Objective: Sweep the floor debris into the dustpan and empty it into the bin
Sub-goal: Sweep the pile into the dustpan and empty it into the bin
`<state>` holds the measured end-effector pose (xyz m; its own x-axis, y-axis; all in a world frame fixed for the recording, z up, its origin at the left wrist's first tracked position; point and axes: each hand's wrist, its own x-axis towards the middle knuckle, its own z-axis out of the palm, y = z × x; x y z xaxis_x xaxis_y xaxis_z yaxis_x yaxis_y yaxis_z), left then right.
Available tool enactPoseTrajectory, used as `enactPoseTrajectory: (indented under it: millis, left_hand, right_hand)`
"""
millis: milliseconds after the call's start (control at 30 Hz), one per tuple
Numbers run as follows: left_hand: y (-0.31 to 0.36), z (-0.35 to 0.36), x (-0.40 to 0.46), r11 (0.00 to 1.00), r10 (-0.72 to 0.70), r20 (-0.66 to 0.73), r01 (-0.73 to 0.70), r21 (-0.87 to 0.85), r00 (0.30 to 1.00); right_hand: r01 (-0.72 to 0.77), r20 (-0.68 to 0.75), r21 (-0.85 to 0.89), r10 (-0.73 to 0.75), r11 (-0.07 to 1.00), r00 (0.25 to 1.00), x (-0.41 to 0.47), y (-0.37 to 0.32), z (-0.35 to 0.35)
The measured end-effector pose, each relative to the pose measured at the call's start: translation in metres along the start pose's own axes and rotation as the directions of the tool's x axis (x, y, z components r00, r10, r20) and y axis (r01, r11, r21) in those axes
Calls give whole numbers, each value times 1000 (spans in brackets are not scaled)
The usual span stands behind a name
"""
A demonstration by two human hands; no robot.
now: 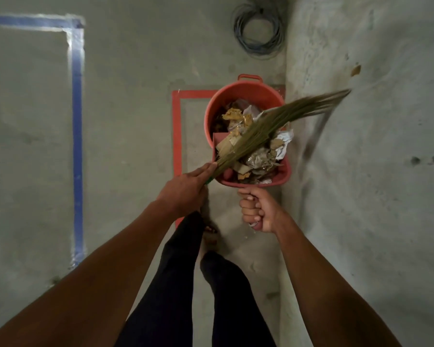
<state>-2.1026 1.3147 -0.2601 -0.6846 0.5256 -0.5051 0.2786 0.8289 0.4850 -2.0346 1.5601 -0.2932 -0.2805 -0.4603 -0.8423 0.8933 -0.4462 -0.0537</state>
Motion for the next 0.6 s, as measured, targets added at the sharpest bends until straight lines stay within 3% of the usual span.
enactPoseTrajectory:
  millis: [367, 600]
  left_hand:
    - [-78, 9, 132, 991, 7, 11, -8, 136, 1000]
    - [-89, -2, 162, 986, 14, -14, -12, 168, 1000]
  right_hand:
    - [-55, 152, 249, 17, 967, 988, 120, -87, -25]
    - [-127, -17, 433, 149, 893, 989, 133, -139, -31]
